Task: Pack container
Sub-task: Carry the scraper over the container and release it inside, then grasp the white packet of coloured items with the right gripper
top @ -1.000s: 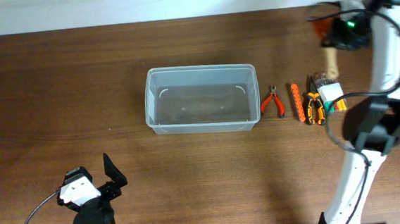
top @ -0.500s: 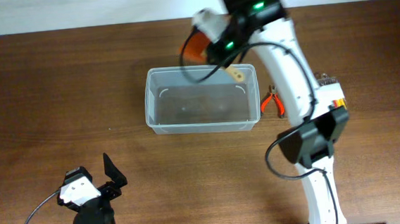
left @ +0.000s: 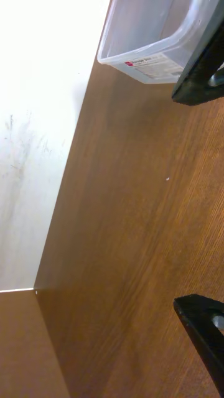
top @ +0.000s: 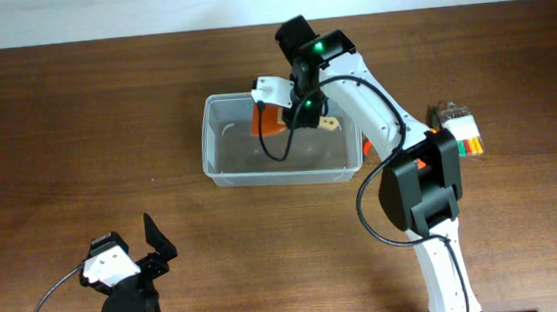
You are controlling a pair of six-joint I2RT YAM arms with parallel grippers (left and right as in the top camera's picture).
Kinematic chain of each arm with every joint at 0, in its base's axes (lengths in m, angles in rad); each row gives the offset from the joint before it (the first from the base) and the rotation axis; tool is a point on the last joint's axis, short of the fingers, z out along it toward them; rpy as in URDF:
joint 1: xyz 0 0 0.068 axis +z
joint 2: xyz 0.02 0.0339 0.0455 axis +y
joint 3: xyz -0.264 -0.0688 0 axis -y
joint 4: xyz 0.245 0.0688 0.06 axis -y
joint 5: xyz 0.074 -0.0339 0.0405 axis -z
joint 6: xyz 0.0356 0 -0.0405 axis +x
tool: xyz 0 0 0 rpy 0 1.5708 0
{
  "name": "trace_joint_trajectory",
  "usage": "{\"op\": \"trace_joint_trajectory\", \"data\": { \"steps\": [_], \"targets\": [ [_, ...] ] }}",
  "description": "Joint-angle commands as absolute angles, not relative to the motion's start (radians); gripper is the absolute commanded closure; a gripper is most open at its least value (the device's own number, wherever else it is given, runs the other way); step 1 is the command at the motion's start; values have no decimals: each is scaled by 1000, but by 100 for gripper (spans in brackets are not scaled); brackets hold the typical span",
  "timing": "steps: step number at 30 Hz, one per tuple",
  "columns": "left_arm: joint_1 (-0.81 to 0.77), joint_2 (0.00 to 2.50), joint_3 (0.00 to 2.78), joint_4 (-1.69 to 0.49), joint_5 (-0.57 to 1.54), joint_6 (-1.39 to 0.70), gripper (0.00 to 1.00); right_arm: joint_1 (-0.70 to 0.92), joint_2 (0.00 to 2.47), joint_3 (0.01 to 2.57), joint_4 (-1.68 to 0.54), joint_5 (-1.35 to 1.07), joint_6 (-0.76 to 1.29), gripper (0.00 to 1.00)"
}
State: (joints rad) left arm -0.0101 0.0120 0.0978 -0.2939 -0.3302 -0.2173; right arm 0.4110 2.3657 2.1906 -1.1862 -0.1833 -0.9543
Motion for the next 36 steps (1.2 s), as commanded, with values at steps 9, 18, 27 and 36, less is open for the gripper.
{"op": "trace_joint_trajectory", "data": {
  "steps": [9, 18, 27, 36],
  "targets": [
    [-14, 5, 93, -292, -337, -208, 1, 407, 2342, 2209, -1189, -167, -935, 63],
    [-14, 5, 93, -292, -337, -208, 1, 391, 2250, 2483, -1341, -117, -790, 45],
    [-14, 5, 93, -292, -337, -208, 1, 173, 2225, 2616, -1423, -12, -408, 36],
    [-14, 5, 93, -292, -337, -208, 1, -229, 2285, 2440, -1403, -82, -2, 20]
  ]
}}
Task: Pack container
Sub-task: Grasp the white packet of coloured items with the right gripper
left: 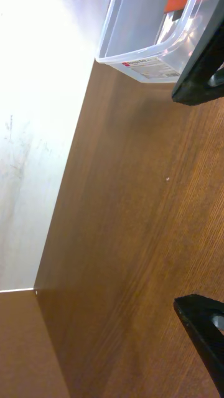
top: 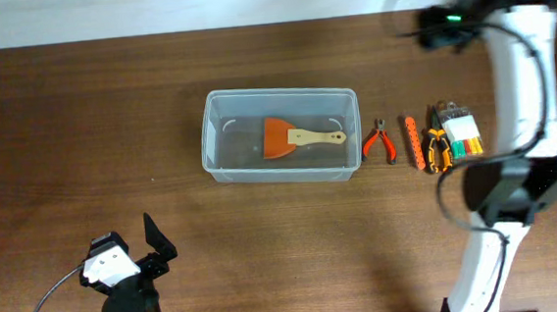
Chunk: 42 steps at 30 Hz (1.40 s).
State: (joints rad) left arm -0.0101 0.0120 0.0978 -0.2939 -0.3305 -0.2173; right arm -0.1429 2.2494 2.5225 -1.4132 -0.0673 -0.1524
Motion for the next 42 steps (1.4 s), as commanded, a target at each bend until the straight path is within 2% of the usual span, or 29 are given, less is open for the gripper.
{"op": "trace_joint_trajectory", "data": {
  "steps": [1, 12, 20, 26, 32, 38, 42],
  "targets": [
    [-14, 5, 93, -292, -337, -208, 1, -255, 2289, 2399, -1386, -83, -20, 20],
    [-14, 5, 93, -292, -337, -208, 1, -321, 2292, 1943, -1184, -75, -270, 16],
    [-14, 5, 93, -292, -337, -208, 1, -349, 2292, 1782, -1085, -64, -307, 18],
    [-14, 5, 93, -292, -337, -208, 1, -355, 2292, 1752, -1073, -68, -307, 26],
    [-14, 5, 93, -292, -337, -208, 1, -354, 2292, 1752, -1073, -79, -274, 39],
    [-14, 5, 93, -292, -337, -208, 1, -354, 2288, 1775, -1088, -79, -242, 45],
    [-14, 5, 93, -292, -337, -208, 1, -354, 2278, 1885, -1163, -105, -227, 48]
  ]
}}
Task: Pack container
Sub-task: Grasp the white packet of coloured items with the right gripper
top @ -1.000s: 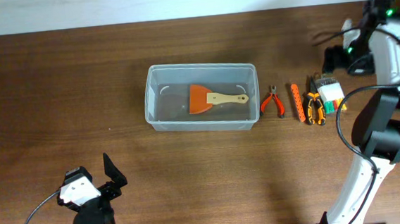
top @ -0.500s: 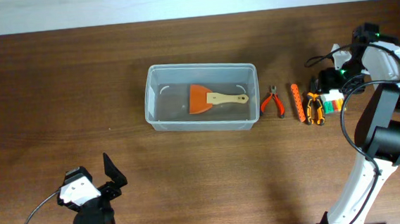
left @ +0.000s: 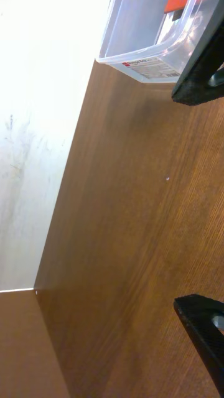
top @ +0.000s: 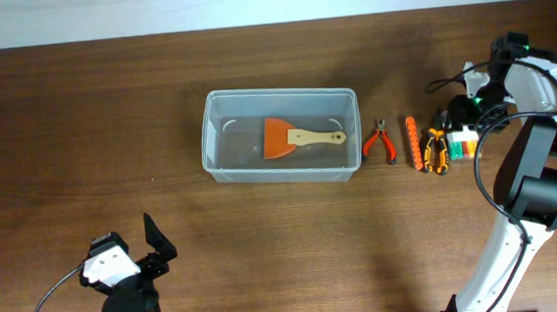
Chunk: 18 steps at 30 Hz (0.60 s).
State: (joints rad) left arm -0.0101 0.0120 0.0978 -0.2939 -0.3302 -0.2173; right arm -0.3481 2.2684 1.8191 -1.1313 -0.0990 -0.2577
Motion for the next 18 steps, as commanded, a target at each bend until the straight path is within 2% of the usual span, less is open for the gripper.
{"op": "trace_joint_trajectory", "data": {
  "steps": [1, 10, 14, 18],
  "targets": [
    [-14, 5, 93, -292, -337, -208, 1, -353, 2274, 1918, -1184, -118, -227, 50],
    [-14, 5, 93, -292, -337, -208, 1, -277, 2211, 2403, -1483, -329, -228, 60],
    [-14, 5, 93, -292, -337, -208, 1, -156, 2210, 2566, -1575, -337, -228, 60],
    [-14, 5, 93, -292, -337, -208, 1, 5, 2211, 2592, -1571, -337, -250, 61]
  ]
}}
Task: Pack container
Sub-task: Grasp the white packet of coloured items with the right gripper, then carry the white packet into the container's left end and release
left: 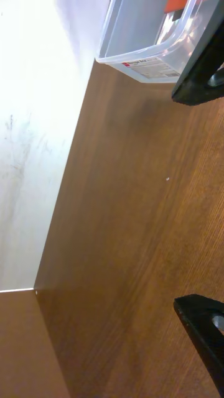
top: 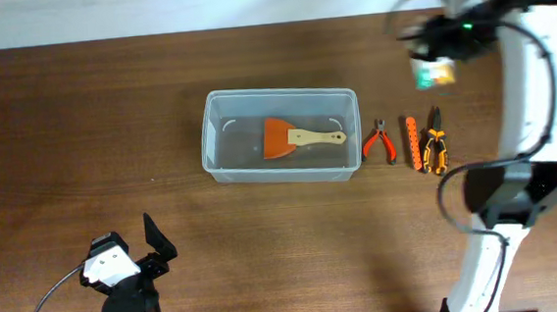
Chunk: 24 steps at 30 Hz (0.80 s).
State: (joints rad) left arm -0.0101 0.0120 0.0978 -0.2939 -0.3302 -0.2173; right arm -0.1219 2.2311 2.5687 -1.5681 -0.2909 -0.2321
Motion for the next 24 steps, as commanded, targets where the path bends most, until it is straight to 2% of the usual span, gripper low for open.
{"op": "trace_joint_trajectory", "data": {
  "steps": [1, 5, 9, 16, 18, 20, 24],
  "targets": [
    [-14, 5, 93, -292, -337, -208, 1, 96, 2217, 2590, -1564, -337, -306, 61],
    [-14, 5, 93, -292, -337, -208, 1, 265, 2239, 2584, -1529, -326, -419, 61],
    [-14, 5, 93, -292, -337, -208, 1, 410, 2283, 2572, -1465, -279, -516, 66],
    [-14, 5, 93, -292, -337, -208, 1, 533, 2377, 2504, -1315, -223, -531, 68],
    [-14, 5, 93, -292, -337, -208, 1, 546, 2404, 2476, -1246, -224, -430, 72],
    [-14, 5, 93, -292, -337, -208, 1, 551, 2432, 2437, -1153, -224, -207, 72],
    [-14, 5, 93, -292, -337, -208, 1, 551, 2450, 2370, -1031, -224, 105, 71]
  ]
}}
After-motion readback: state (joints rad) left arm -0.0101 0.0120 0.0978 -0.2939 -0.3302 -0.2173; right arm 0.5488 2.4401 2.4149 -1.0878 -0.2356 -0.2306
